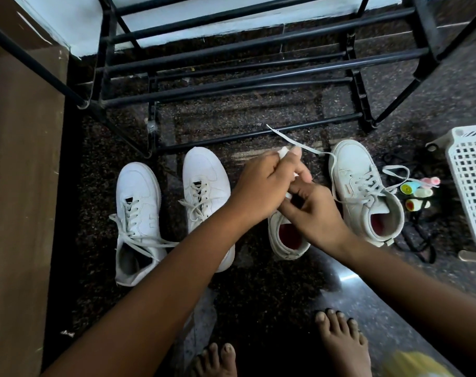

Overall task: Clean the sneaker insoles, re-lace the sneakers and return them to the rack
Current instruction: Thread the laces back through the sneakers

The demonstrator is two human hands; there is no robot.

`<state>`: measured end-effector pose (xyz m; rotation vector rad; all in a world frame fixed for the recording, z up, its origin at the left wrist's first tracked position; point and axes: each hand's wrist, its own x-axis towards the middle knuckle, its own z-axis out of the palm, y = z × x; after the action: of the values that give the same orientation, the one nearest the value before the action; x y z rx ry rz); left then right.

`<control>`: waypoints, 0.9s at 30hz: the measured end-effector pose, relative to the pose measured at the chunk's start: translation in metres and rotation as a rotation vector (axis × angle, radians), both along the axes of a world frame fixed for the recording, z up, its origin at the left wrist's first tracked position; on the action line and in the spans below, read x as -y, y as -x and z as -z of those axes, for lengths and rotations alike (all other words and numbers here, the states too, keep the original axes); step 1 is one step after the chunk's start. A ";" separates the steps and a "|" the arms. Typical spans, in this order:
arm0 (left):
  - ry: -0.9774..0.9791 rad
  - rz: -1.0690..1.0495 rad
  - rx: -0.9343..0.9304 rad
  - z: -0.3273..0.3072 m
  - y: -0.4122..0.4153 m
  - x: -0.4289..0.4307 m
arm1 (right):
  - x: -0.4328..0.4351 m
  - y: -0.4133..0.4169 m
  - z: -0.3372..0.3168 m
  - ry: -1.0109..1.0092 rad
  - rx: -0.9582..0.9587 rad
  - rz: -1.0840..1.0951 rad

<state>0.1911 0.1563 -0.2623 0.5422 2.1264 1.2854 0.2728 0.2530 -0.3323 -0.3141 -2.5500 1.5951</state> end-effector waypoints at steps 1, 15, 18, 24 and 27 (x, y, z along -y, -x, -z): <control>-0.030 0.015 0.064 0.000 0.001 -0.001 | 0.000 0.001 0.000 -0.014 -0.022 0.001; -0.035 -0.022 -0.090 0.059 -0.015 0.022 | -0.015 0.009 -0.016 0.535 0.273 0.220; 0.134 -0.064 -0.545 0.052 -0.021 0.020 | -0.018 0.009 -0.014 0.447 0.264 0.238; 0.177 0.045 -0.927 0.053 -0.024 0.021 | -0.027 0.008 -0.016 0.332 0.235 0.179; 0.197 0.062 -1.023 0.057 -0.025 0.023 | -0.030 0.010 -0.015 0.266 0.244 0.172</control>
<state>0.2159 0.1337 -0.3191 1.3745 2.9452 0.7910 0.2625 0.2827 -0.3173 -0.7758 -2.3879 1.9320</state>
